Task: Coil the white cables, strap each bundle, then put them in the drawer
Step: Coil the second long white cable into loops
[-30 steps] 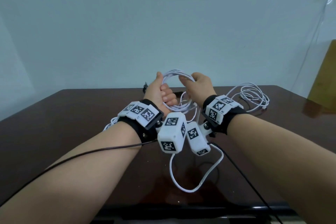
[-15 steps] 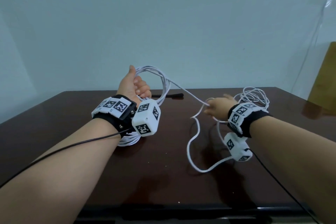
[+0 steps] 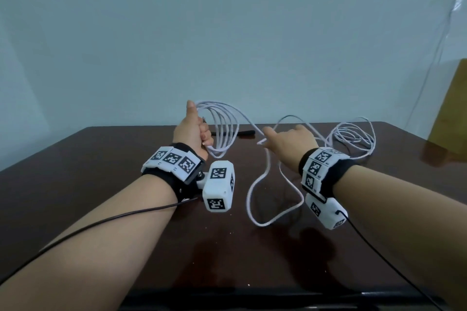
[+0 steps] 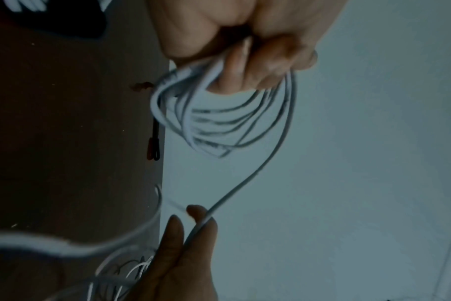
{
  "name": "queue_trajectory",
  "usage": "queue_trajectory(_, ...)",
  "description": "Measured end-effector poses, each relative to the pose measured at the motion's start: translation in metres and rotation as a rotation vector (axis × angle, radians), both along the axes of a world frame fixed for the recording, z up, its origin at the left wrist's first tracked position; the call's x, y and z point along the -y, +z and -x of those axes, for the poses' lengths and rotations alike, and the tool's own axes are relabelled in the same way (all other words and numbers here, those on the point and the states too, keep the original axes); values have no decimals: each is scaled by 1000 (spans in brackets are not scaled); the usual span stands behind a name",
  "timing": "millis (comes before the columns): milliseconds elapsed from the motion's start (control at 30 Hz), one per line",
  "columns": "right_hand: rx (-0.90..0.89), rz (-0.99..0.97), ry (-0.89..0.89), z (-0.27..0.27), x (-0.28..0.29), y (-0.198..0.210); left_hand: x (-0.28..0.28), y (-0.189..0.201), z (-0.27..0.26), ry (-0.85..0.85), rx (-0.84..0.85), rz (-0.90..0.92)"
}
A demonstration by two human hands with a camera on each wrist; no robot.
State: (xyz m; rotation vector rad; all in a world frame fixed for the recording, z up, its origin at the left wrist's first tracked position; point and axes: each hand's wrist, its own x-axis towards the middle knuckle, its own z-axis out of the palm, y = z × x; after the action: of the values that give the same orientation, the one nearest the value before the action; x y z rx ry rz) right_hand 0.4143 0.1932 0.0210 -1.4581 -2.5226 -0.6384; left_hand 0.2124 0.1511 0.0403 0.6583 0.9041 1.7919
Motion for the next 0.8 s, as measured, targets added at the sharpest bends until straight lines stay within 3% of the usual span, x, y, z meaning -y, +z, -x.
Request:
queue_trajectory(167, 342, 110, -181, 11, 12, 14, -3, 3, 6, -59, -41, -15)
queue_trajectory(300, 581, 173, -155, 34, 26, 14, -5, -1, -10, -119, -128, -15)
queue_trajectory(367, 610, 171, -95, 40, 30, 13, -5, -5, -20, -109, -297, -46)
queue_trajectory(433, 589, 134, 6, 42, 33, 14, -5, -10, -28, -85, -586, -57)
queue_trajectory(500, 534, 80, 149, 43, 34, 15, -4, -13, -34, -61, -763, -42)
queue_trajectory(600, 379, 48, 294, 42, 32, 17, -4, -17, -36, -73, -767, -11)
queue_trajectory(800, -51, 214, 424, 35, 28, 19, -5, -19, -35, -50, -787, 14)
